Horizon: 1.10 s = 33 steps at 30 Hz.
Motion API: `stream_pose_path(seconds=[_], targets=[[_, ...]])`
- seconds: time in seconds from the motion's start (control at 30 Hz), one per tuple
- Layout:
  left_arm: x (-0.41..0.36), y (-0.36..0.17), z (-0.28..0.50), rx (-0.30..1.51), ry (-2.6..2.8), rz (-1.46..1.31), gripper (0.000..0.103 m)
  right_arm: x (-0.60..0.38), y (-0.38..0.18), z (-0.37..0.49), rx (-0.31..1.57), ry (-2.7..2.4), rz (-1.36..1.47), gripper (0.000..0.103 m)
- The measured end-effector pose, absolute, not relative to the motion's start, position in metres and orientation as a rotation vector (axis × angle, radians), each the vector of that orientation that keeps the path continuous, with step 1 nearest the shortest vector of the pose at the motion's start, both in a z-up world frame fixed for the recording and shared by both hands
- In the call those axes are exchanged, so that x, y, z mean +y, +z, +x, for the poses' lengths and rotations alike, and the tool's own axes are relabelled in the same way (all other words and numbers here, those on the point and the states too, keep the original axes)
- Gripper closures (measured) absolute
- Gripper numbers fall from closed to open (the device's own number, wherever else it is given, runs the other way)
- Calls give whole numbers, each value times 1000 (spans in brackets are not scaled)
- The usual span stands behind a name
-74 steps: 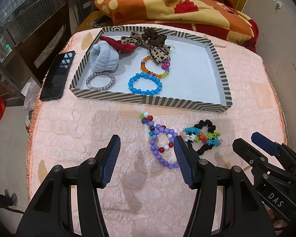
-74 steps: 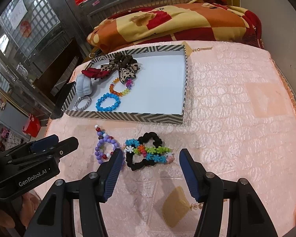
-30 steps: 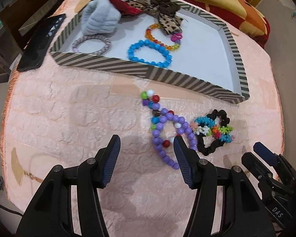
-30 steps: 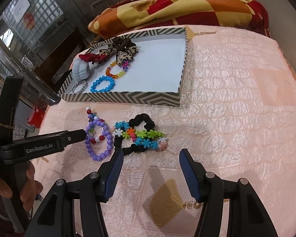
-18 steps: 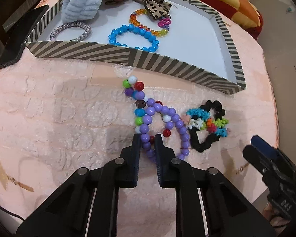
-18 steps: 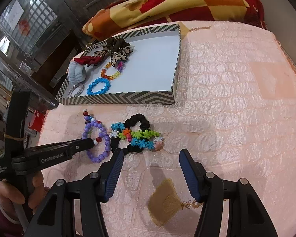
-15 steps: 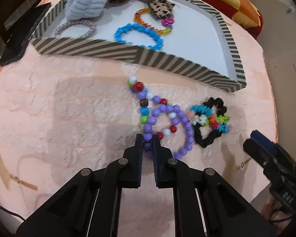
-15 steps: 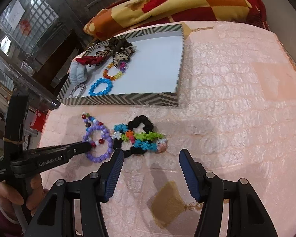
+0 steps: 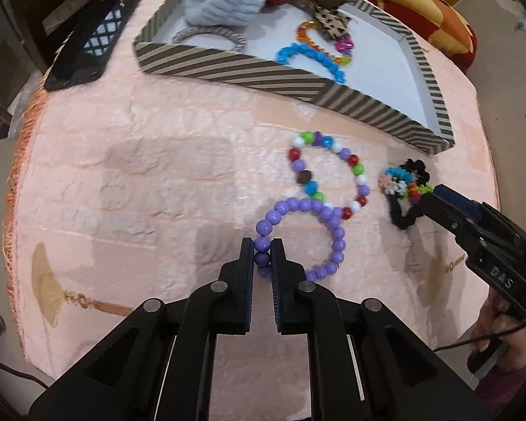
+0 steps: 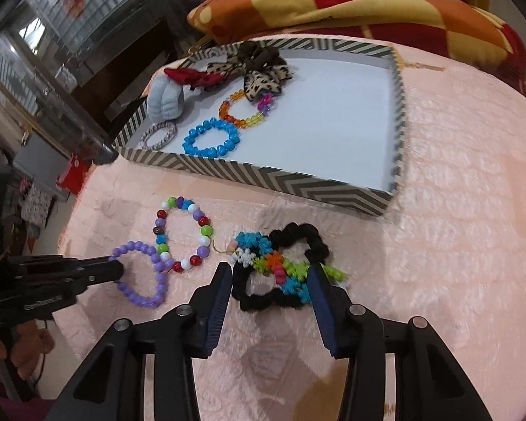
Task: Organize jewelry
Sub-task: 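Grasp the purple bead bracelet with the left gripper while the right grasps the flower bracelet, then carry the purple and flower bracelets into the tray and open both grippers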
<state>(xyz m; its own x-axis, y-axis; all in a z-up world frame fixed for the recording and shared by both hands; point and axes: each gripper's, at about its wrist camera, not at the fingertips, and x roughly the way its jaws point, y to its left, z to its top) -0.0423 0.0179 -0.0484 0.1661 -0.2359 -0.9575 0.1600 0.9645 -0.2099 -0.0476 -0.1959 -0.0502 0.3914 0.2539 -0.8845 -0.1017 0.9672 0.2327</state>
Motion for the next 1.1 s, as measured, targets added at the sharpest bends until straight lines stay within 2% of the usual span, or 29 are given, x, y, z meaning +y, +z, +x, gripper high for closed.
stream_pose_path(seconds=[0.1,0.17,0.2,0.23,0.5,0.9,1.1], targets=[[25,-49,-42,1377,-272,-69,95,-192,-57,-41,1165,230,118,59],[24,-50,-42,1379,-275,-66,95,-190,-61,-39,1169,226,91,72],[24,-51,-43,1379,-272,-63,95,-190,-62,-39,1166,223,86,89],[24,-52,-43,1381,-266,-61,95,-191,-61,-39,1166,226,99,93],[17,-53,-46,1378,-301,-53,95,-215,-12,-66,1057,255,230,93],[8,6,-37,1289,-387,-48,95,-234,61,-85,893,272,303,93],[4,37,-28,1224,-381,-31,95,-236,79,-81,848,263,291,93]])
